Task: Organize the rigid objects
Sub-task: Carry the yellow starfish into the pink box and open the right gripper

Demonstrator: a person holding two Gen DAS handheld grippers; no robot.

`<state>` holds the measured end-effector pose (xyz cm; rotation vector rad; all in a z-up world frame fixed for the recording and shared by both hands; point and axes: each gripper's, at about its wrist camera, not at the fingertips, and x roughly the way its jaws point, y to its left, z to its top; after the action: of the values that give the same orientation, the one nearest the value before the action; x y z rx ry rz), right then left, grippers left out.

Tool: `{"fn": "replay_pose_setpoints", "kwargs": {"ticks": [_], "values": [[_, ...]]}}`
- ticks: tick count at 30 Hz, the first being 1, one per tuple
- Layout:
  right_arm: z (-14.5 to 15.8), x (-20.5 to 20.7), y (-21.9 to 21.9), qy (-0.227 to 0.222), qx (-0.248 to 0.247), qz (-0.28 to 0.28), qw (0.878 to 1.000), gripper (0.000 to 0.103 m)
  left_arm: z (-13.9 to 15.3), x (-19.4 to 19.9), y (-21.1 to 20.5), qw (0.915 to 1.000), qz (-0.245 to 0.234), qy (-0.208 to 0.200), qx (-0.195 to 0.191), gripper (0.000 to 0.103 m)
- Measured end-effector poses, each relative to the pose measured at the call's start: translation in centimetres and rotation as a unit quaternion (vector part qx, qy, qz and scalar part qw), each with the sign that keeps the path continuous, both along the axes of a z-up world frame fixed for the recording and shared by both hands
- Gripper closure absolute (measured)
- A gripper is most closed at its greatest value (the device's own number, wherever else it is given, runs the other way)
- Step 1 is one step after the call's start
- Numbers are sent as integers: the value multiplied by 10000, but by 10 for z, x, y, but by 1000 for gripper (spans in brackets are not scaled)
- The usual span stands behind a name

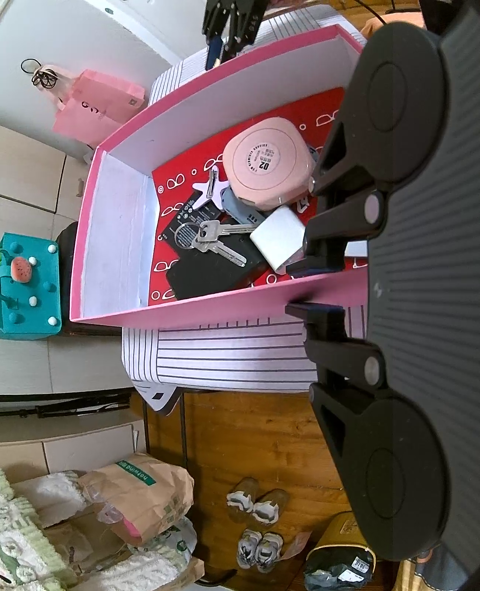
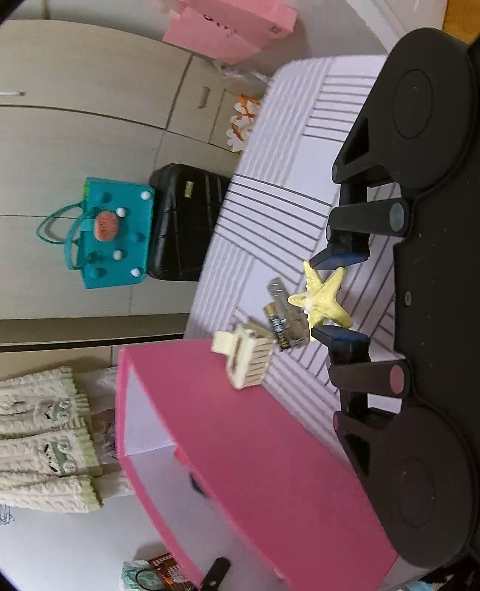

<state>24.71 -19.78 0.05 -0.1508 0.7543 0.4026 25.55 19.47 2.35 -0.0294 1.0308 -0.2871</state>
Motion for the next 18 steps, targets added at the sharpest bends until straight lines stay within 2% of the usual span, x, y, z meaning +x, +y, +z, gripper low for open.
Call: {"fn": "replay_pose_setpoints", "kwargs": {"ticks": [3, 9, 14, 18], "values": [[17, -6, 2, -119, 86, -12, 9999, 65, 0, 2, 1, 10000, 4, 68, 1, 89], [57, -14, 7, -313, 615, 238, 9973, 65, 1, 5, -3, 9998, -25, 138, 106, 90], [92, -12, 25, -502, 941, 803, 9910, 65, 4, 11, -5, 9997, -77, 158, 161, 90], [101, -6, 54, -603, 867, 1283, 9861, 65, 6, 18, -5, 9998, -62, 116, 140, 90]]}}
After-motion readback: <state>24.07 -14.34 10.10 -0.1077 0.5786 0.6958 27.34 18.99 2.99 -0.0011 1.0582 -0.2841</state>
